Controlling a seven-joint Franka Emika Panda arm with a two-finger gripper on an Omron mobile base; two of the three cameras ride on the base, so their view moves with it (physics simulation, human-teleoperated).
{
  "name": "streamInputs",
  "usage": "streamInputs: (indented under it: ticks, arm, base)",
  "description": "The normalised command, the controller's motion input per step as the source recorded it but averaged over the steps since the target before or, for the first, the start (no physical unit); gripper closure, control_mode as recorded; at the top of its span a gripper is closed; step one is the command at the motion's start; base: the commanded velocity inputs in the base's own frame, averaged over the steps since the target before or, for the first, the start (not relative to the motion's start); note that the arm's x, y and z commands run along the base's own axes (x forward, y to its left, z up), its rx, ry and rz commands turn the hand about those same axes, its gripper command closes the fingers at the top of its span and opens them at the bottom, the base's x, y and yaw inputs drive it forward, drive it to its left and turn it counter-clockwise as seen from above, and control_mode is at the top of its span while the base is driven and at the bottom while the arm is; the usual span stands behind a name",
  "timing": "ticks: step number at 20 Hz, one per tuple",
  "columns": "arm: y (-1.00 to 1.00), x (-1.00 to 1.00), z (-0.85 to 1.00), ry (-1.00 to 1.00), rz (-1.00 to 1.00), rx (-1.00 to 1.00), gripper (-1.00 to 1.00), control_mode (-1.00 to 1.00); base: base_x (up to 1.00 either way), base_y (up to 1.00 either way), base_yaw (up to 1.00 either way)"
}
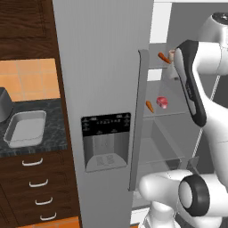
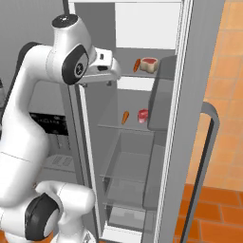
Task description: Place one carrot and one steak in each tupperware on the nearby counter, to pack two identical lunches.
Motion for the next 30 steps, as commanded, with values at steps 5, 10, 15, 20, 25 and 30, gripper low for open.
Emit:
streamInputs:
  ticks: [5,10,15,20,25,30]
  arm:
    - [-0.42,0.41,0.26,-0.05,0.0,0.06,-1.0,-1.0]
    - [-0.42,0.53,0.2,0.0,0.0,0.05,-1.0,-1.0]
    - [-0.38,0.49,0.0,0.0,0.06,0.01,-1.0,-1.0]
    - [-0.3,0.39,0.0,0.0,0.07,0.0,-1.0,-1.0]
    - [-0.25,0.27,-0.03,0.0,0.0,-0.06,-1.0,-1.0]
    - [-0.03,0.4,-0.15,-0.03,0.0,-0.08,-1.0,-1.0]
  base:
    - [0.0,0.0,0.0]
    - [0.0,0.0,0.0]
    - [0.0,0.0,0.0]
    - [0.0,0.0,0.0]
    - [0.0,0.0,0.0]
    - [0.0,0.0,0.0]
